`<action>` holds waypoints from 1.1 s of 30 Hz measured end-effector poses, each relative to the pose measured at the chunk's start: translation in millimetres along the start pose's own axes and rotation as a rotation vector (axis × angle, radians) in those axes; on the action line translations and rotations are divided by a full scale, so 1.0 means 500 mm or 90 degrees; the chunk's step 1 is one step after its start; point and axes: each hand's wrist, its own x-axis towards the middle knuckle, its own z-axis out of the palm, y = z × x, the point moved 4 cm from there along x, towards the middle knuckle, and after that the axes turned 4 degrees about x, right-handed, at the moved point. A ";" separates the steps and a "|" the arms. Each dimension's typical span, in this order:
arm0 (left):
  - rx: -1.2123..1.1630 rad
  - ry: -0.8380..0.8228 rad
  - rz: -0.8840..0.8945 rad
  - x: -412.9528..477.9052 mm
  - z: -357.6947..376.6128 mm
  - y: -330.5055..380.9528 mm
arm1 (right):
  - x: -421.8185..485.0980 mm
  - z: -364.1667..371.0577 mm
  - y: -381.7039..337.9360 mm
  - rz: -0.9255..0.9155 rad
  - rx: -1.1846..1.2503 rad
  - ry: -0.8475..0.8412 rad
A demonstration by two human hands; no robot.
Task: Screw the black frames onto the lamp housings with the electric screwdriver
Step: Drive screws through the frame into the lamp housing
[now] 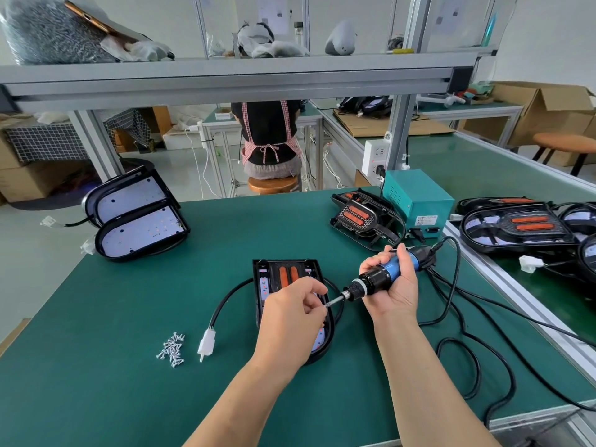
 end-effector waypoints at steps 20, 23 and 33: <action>0.025 0.068 0.058 -0.014 0.008 -0.003 | -0.001 0.003 0.003 0.006 -0.006 0.008; 0.020 0.069 0.055 -0.014 0.010 -0.004 | -0.002 0.003 0.004 0.002 -0.017 0.009; 0.019 0.076 0.054 -0.013 0.012 -0.012 | 0.000 0.003 0.002 0.007 -0.015 0.008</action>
